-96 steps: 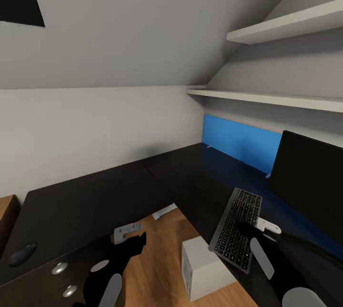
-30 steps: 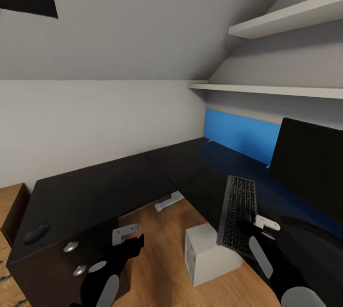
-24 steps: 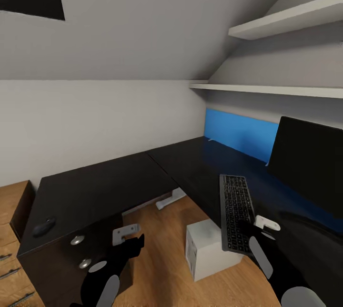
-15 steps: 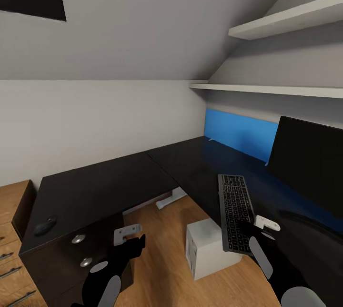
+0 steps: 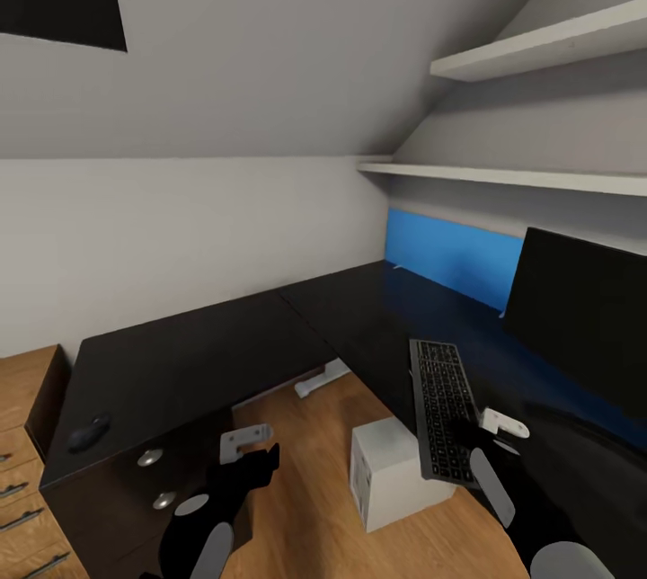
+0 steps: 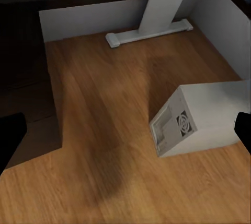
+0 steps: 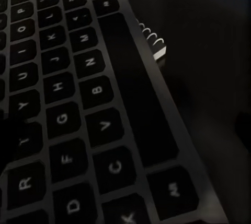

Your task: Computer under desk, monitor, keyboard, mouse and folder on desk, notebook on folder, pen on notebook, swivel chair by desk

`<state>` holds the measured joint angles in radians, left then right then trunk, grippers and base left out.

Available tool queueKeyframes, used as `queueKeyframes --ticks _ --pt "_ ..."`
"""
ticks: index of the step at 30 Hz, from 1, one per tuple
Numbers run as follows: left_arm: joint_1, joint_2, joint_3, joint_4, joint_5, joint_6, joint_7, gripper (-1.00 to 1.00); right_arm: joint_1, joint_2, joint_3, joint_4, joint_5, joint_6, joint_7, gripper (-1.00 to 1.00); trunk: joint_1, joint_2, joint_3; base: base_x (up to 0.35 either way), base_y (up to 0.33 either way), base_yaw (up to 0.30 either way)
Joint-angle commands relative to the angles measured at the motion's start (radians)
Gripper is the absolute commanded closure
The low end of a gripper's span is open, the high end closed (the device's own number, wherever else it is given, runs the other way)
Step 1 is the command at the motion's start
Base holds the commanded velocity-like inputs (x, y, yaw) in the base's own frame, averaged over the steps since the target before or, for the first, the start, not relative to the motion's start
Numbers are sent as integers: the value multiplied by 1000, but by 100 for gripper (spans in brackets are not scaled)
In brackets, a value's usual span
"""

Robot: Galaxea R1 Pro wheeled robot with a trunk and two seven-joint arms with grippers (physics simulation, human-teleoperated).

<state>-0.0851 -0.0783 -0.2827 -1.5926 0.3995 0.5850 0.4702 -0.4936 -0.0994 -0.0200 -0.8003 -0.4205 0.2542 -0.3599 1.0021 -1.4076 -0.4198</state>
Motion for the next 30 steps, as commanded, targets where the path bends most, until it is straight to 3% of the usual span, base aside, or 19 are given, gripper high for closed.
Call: queueKeyframes --ticks 1,16,21,28,29,30 --pt "-1 0 -6 -1 10 2 10 -100 0 0 0 -3 -7 3 -5 -100 -4 7 2 0 0 0" --pt "-1 0 -13 0 8 -3 12 -100 1 0 0 -33 -10 2 10 -100 -61 112 49 0 0 0" --pt "-1 1 -13 0 9 -3 11 -100 5 7 15 -107 -10 3 45 -100 -61 112 49 0 0 0" --pt "-1 2 -13 0 9 -3 10 -100 47 44 39 -227 -11 7 54 -100 -61 112 49 0 0 0" --pt "-1 3 -13 0 9 -5 10 -100 55 75 41 -261 -11 10 51 -100 -61 112 49 0 0 0" --pt "-1 3 -13 0 9 -5 10 -100 57 88 41 -269 -10 10 50 -100 -61 112 49 0 0 0"
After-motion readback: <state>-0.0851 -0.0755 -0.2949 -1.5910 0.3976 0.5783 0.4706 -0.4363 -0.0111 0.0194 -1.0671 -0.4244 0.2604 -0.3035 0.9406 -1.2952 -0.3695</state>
